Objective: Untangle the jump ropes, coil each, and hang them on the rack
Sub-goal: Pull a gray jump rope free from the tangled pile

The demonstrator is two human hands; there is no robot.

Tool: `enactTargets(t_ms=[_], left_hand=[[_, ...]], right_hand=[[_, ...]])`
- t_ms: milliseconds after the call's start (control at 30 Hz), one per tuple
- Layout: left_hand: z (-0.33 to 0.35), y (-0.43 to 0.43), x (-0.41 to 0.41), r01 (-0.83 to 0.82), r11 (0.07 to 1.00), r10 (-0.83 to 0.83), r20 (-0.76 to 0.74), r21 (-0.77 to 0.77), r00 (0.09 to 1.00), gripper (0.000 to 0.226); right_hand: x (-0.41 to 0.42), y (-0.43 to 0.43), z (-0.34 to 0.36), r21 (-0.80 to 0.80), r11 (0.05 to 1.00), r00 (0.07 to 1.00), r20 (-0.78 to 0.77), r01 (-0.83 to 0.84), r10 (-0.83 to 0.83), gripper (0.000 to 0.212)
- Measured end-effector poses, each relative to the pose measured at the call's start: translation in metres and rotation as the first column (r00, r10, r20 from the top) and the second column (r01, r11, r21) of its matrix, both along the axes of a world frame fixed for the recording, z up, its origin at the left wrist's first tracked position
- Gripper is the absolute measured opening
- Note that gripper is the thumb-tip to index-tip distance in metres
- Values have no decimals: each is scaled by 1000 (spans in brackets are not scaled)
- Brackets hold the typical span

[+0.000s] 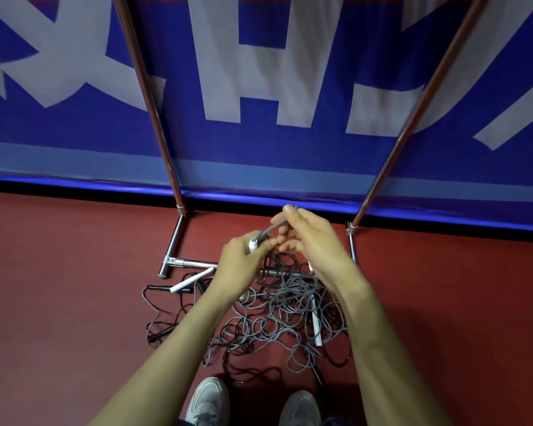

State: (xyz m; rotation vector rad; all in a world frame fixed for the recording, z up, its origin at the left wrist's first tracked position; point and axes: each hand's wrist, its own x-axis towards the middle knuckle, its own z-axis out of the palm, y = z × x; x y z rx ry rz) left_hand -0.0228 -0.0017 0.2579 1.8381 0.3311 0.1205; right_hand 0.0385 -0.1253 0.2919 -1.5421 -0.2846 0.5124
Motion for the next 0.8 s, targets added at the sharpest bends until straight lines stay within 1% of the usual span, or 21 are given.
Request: enactTargets(t_ms=[67,133,200,233,300,367,400,467,500,567,633,667,700,733,800], left_hand=[[7,-1,-1,-19,1000,19,59,2,998,20],[13,-2,-3,-5,998,12,114,-56,993,19],[21,-2,-6,17,990,4,150,-137,989,15],[24,-2,-7,25,983,5,162,-182,987,14],[29,0,-9,19,956,38,189,-292,981,11],[34,1,-11,9,916,80,206,-400,975,8],[36,2,-13,6,904,93,210,-427,973,8],[39,2,-16,-19,897,124,211,-442,970,8],[40,2,-17,-56,893,163,205,-446,965,9],[37,7,-16,-177,873,278,166,-454,946,13],[31,16,-14,-302,875,363,101,-378,926,16],[26,21,-14,-333,895,364,53,-298,930,16],[20,24,-14,-342,916,347,-14,-210,938,16],[16,24,-15,-334,936,323,-103,-113,941,26],[8,17,-17,-273,959,285,-236,81,929,67]], right_hand=[[1,-6,-6,-86,996,999,49,27,-23,20],[0,-12,-18,-210,978,999,41,-10,19,17],[-5,-17,-28,-332,939,995,3,-93,99,21],[-8,-19,-30,-366,923,992,4,-118,129,26],[-12,-23,-31,-384,914,988,31,-129,152,32],[-15,-25,-31,-367,917,981,48,-157,188,28],[-17,-24,-30,-364,914,974,63,-182,219,22],[-21,-24,-33,-414,890,961,107,-192,257,7],[-22,-25,-31,-441,880,958,124,-179,257,4],[-24,-31,-27,-479,871,964,161,-110,210,8],[-25,-40,-20,-541,841,965,222,3,139,10],[-25,-43,-17,-565,824,966,237,52,102,9],[-25,-46,-13,-551,830,971,234,91,49,8],[-24,-48,-10,-485,865,978,206,128,-29,8],[-21,-48,-2,-255,944,978,65,210,-200,11]])
